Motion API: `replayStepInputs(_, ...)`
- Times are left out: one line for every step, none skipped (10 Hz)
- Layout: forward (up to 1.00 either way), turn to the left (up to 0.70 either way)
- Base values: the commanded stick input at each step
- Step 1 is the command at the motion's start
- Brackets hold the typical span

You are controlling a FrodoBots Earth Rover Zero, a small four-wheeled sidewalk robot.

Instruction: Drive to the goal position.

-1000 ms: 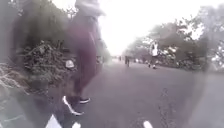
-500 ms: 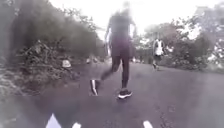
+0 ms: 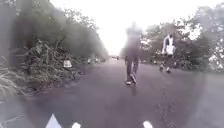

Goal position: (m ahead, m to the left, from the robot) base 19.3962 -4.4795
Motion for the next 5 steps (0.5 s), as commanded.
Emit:
replayStepInputs(0.67, 0.00)
replayStepInputs(0.68, 0.00)
replayStepInputs(0.69, 0.00)
replayStepInputs(0.70, 0.00)
replayStepInputs(0.70, 0.00)
